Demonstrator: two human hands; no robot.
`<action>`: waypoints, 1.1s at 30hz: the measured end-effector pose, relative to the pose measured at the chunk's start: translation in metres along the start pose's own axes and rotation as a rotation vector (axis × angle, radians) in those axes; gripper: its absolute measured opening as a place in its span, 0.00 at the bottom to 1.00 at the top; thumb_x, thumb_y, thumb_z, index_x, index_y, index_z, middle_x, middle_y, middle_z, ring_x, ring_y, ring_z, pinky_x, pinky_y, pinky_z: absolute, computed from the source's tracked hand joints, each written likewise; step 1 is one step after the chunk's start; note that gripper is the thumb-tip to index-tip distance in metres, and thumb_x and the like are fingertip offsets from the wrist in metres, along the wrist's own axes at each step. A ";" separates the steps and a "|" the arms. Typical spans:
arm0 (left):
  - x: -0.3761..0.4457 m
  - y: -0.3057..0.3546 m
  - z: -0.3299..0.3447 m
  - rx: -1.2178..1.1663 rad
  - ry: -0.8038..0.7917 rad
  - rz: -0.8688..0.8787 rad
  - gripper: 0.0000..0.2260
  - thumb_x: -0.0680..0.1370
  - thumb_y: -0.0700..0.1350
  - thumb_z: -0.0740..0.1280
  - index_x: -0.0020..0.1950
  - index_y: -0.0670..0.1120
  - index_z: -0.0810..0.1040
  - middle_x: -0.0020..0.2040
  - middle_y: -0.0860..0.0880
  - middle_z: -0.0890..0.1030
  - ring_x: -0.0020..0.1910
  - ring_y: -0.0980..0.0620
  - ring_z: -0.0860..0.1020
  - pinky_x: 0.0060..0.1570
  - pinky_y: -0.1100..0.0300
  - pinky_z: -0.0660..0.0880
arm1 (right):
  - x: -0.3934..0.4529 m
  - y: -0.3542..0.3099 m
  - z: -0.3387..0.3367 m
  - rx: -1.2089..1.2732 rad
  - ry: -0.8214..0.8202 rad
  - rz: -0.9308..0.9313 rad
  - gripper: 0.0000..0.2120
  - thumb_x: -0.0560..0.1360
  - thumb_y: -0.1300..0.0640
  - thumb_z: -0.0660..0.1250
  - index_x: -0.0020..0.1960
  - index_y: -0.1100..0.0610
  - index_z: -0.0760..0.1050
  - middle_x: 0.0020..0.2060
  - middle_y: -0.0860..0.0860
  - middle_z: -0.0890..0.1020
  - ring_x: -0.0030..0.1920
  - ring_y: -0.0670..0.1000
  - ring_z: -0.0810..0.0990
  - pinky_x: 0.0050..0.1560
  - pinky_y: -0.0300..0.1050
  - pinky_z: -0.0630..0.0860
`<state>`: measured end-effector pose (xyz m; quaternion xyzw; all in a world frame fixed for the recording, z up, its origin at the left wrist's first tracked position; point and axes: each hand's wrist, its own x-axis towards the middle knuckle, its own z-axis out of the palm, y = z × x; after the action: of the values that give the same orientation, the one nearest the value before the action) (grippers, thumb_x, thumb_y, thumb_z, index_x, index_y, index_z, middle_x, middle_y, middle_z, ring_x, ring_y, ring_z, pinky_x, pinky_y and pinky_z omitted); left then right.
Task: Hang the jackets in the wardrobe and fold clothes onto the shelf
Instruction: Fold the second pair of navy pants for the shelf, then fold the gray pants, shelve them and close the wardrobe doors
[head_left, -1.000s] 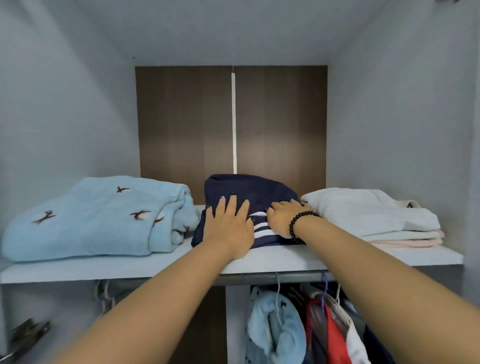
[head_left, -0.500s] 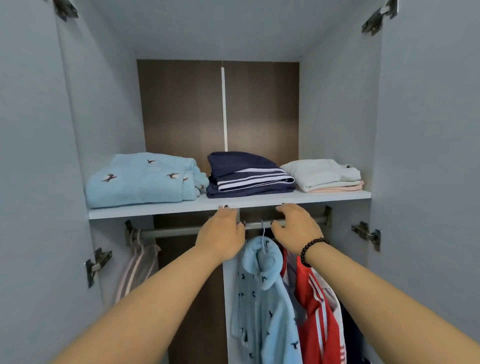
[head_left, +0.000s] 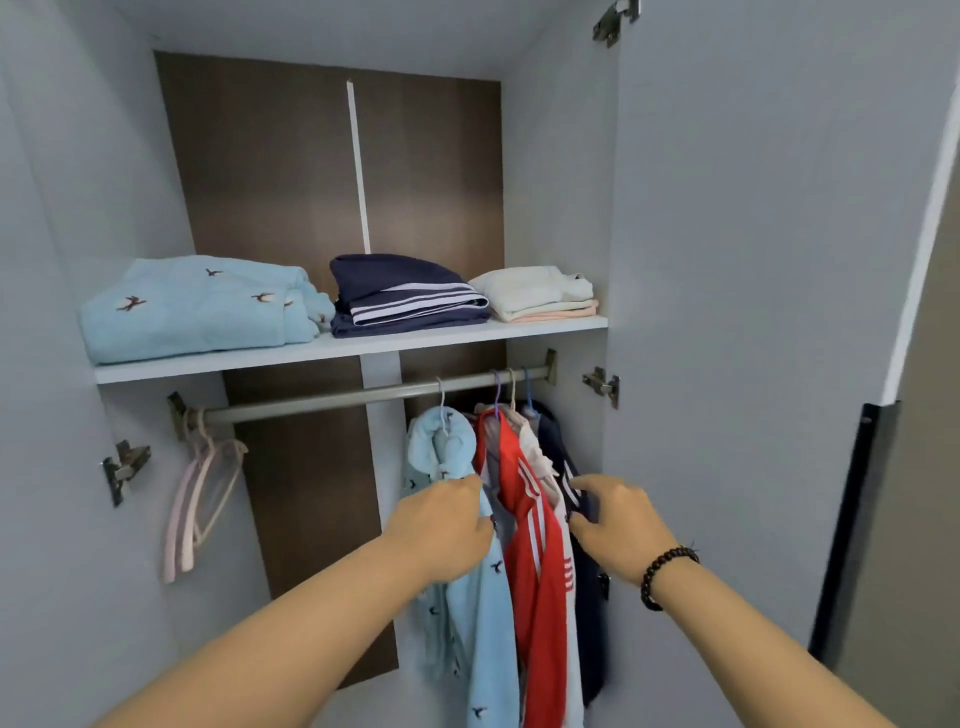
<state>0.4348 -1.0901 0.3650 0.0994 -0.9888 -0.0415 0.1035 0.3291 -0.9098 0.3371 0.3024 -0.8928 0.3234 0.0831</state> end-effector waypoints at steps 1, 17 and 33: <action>-0.004 0.011 0.005 -0.007 -0.032 0.020 0.19 0.81 0.52 0.57 0.69 0.46 0.68 0.63 0.47 0.76 0.57 0.45 0.77 0.49 0.55 0.72 | -0.012 0.007 -0.008 0.032 0.011 0.002 0.20 0.76 0.57 0.64 0.68 0.52 0.71 0.66 0.50 0.73 0.65 0.50 0.72 0.60 0.36 0.67; -0.068 0.291 0.082 -0.117 -0.218 0.439 0.19 0.80 0.55 0.59 0.68 0.49 0.69 0.52 0.50 0.79 0.54 0.46 0.78 0.50 0.55 0.75 | -0.249 0.163 -0.159 -0.066 -0.073 0.243 0.22 0.77 0.50 0.65 0.70 0.47 0.68 0.68 0.43 0.71 0.67 0.45 0.69 0.61 0.32 0.63; -0.141 0.570 0.175 -0.120 -0.581 0.744 0.19 0.80 0.51 0.60 0.70 0.47 0.69 0.65 0.43 0.74 0.61 0.41 0.75 0.58 0.50 0.75 | -0.485 0.338 -0.267 -0.142 -0.066 0.806 0.22 0.77 0.51 0.63 0.70 0.50 0.67 0.69 0.44 0.71 0.68 0.45 0.68 0.63 0.32 0.60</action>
<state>0.4252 -0.4933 0.2251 -0.2835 -0.9411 -0.0846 -0.1638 0.5054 -0.3011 0.1994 -0.0679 -0.9620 0.2579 -0.0585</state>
